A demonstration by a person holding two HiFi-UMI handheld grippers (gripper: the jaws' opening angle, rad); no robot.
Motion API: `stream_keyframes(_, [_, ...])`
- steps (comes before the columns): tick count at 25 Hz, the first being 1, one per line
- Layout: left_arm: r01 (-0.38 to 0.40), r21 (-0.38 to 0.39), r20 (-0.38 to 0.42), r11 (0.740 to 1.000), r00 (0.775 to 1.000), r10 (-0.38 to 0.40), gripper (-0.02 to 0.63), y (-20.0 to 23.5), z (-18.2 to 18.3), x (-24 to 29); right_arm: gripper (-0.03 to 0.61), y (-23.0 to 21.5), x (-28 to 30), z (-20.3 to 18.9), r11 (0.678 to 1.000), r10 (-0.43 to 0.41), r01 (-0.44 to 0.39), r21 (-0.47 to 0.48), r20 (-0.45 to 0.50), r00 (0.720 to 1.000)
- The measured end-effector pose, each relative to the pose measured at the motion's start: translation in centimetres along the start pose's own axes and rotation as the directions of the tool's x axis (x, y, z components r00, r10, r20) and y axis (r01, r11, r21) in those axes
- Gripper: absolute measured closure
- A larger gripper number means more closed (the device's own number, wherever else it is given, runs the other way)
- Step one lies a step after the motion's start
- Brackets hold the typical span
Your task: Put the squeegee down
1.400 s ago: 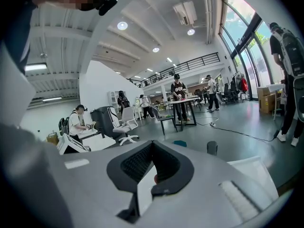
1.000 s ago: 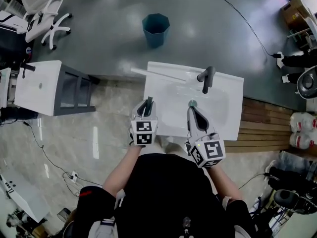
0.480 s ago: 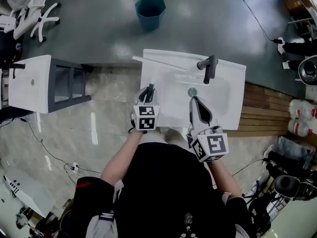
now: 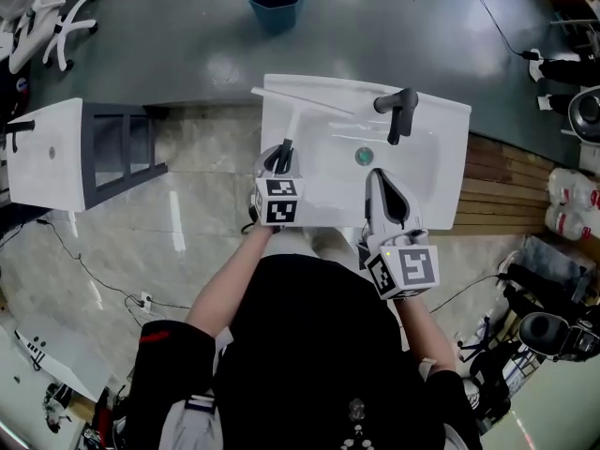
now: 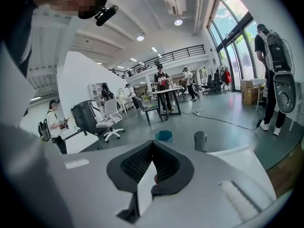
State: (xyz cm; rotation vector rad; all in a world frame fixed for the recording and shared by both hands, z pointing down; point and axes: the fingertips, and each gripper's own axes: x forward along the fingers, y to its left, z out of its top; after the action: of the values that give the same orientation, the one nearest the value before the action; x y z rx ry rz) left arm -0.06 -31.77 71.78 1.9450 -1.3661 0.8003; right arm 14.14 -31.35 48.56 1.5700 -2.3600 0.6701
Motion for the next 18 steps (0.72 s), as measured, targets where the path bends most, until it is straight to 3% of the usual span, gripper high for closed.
stream_keyframes(18, [-0.018,0.054,-0.044,0.998,0.999,0.021,0.508,0.4,-0.2,2.3,0.575,-1.2,0.3,-1.1,0.998,-0.056,0.058,0.032,-0.032,0.998])
